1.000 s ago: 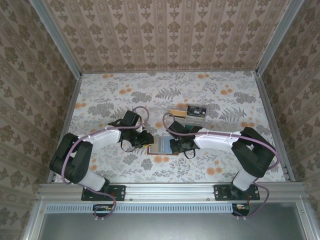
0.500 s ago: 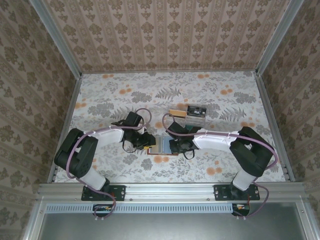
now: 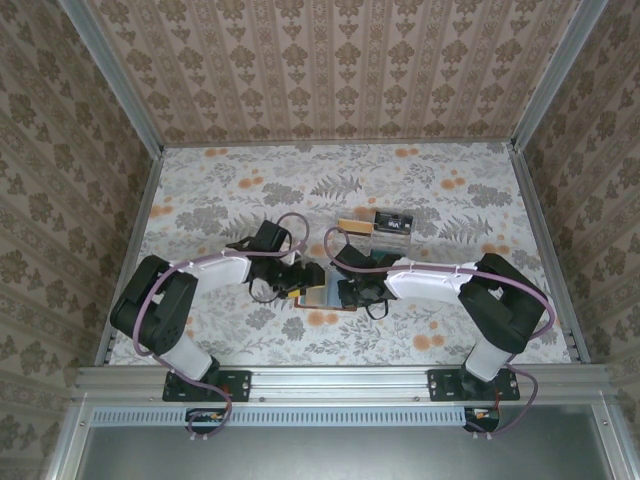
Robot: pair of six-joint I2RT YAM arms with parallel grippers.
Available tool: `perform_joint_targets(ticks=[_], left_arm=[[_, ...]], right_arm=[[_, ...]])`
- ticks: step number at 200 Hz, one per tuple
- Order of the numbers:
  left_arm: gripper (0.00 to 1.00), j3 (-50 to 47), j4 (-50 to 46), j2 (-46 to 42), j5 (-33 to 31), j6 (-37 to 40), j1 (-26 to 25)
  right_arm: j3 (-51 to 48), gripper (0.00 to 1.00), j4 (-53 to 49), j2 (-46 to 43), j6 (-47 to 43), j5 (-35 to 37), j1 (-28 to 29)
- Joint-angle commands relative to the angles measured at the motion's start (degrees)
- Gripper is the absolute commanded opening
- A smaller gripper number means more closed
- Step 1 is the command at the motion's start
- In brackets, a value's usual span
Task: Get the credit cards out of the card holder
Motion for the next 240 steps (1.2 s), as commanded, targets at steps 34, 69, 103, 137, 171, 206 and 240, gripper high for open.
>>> perform_joint_targets(ticks=[34, 69, 103, 137, 171, 206, 240], left_arm=[[1.00, -1.72, 1.76, 1.75, 1.91, -0.12, -0.67], [0.99, -2.64, 3.93, -0.31, 3.01, -0.61, -0.67], [0.99, -2.34, 3.75, -3.07, 3.44, -0.63, -0.67], [0.99, -2.29, 5.53, -3.18, 5.29, -1.07, -0.84], [0.99, -1.97, 6.82, -2.53, 7.06, -1.33, -1.18], [0.97, -1.12, 10.92, -2.17, 10.81, -2.32, -2.28], [0.96, 0.94, 10.96, -0.28, 11.91, -2.13, -3.41]], right_arm=[[-1.09, 0.14, -0.40, 1.37, 1.39, 0.41, 0.66], [-1.74, 0.14, -0.18, 1.24, 1.65, 0.41, 0.67], [-1.98, 0.14, 0.11, 1.15, 1.83, 0.39, 0.71], [-2.09, 0.14, 0.14, 1.08, 1.83, 0.49, 0.64], [-2.13, 0.14, 0.22, 1.12, 1.92, 0.50, 0.66], [-2.56, 0.14, 0.10, 0.18, 2.49, 1.36, 0.69], [-5.34, 0.14, 0.33, -5.36, 4.26, 5.57, 0.59]])
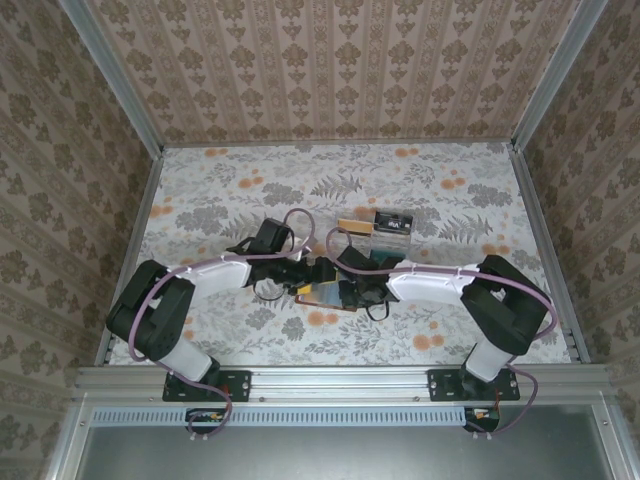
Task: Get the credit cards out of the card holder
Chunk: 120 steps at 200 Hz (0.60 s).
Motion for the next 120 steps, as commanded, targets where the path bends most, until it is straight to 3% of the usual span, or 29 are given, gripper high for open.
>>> perform_joint_targets(ticks=[1, 54, 120], left_arm=[[0.96, 2.37, 1.87, 1.64, 3.65, -0.24, -1.33], [0.95, 5.87, 0.93, 5.53, 4.80, 0.70, -3.88], [0.96, 9.82, -1.99, 8.08, 5.71, 2.64, -5.95]], right_arm=[[-2.90, 0.15, -1.63, -3.63, 2.39, 4.53, 0.33], [-7.36, 0.15, -1.23, -11.66, 4.93, 7.06, -1.17], [-9.83, 0.16, -0.33, -13.91, 6.68, 6.71, -2.62]])
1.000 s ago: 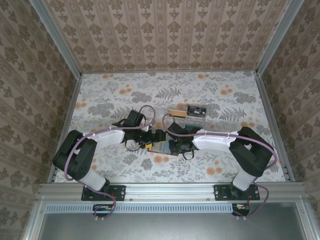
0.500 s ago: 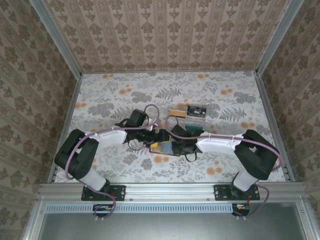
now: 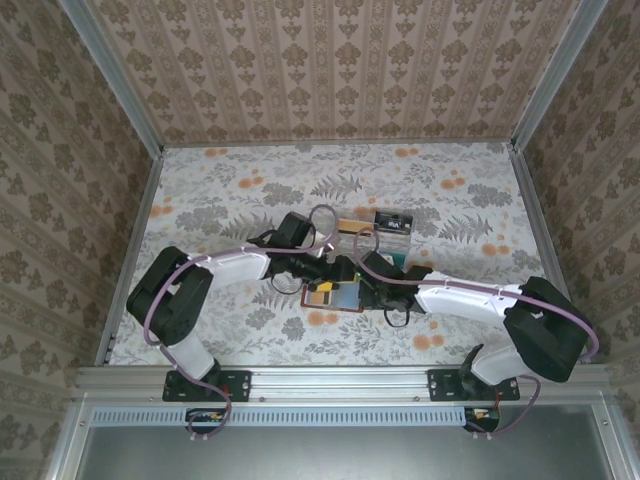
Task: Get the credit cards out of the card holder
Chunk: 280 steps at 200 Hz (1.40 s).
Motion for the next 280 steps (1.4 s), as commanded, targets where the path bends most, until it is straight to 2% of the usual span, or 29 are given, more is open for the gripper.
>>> perform_joint_targets(ticks=[1, 53, 99, 144, 177, 210, 240, 254, 280], left_arm=[[0.96, 1.44, -2.15, 0.94, 1.78, 1.99, -0.63], [0.97, -0.39, -1.67, -1.61, 0.24, 1.53, 0.72], [0.95, 3.04, -1.51, 3.84, 1.79, 1.49, -1.05], [0.94, 6.23, -6.25, 7.37, 0.33, 3.38, -2.06], [0.93, 5.79, -8.27, 3.39, -1.74, 3.96, -1.05], [0.91, 4.26, -12.40, -3.07, -5.62, 4.72, 2.09], [0.79, -0.34, -14.10, -8.24, -9.51, 4.44, 5.50], [0.68, -2.58, -14.54, -10.08, -10.86, 4.44, 7.13], [0.42, -6.02, -14.25, -10.91, -12.09, 4.05, 9.10]], right_arm=[[-1.39, 0.16, 0.36, -1.29, 1.54, 1.33, -0.59], [-1.31, 0.17, 1.40, -3.46, 1.23, -0.02, -1.05], [-1.73, 0.17, 1.07, -5.48, 1.38, -0.55, -2.08], [-4.37, 0.18, 1.08, -8.85, 2.36, -0.34, -2.40], [-4.09, 0.19, 2.33, -8.29, 1.85, -1.77, -2.38], [-1.80, 0.19, 3.71, -6.48, 0.76, -3.66, -2.41], [2.18, 0.19, 4.02, -3.43, -0.56, -5.62, -2.33], [4.23, 0.19, 4.09, -2.22, -1.03, -6.18, -2.14], [7.64, 0.18, 5.14, 0.84, -1.63, -8.47, -1.65]])
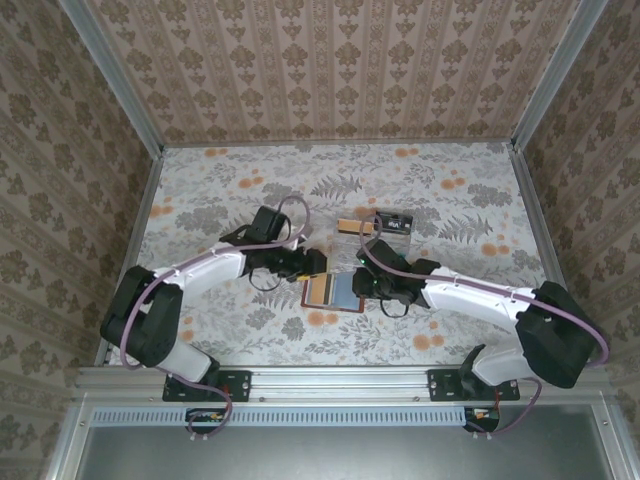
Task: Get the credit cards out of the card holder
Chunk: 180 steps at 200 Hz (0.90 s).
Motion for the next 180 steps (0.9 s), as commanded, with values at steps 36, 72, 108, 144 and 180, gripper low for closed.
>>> perform_joint_targets(ticks=[36, 72, 108, 144, 180], left_arm=[[0.16, -5.19, 0.81, 1.83, -2.10, -0.07, 1.35], [0.12, -5.61, 2.69, 3.99, -1.67, 0.08, 1.35], [0.12, -5.89, 3.66, 5.79, -1.85, 0.03, 1.34], [0.11, -6.74, 4.36, 7.24, -2.22, -0.38, 1.27], [0.11, -7.32, 4.64, 8.65, -2.54, -0.64, 1.09]], right_arm=[[6.93, 0.20, 5.17, 7.01, 0.86, -6.81, 1.20], [3.65, 0.25, 13.09, 10.01, 6.71, -10.51, 0.72], [0.55, 0.19, 19.86, 13.16, 11.36, -14.83, -0.54], [-0.13, 0.18, 20.26, 14.79, 12.75, -15.76, -0.89], [-0.98, 0.17, 20.06, 15.81, 13.53, -16.36, -1.56]])
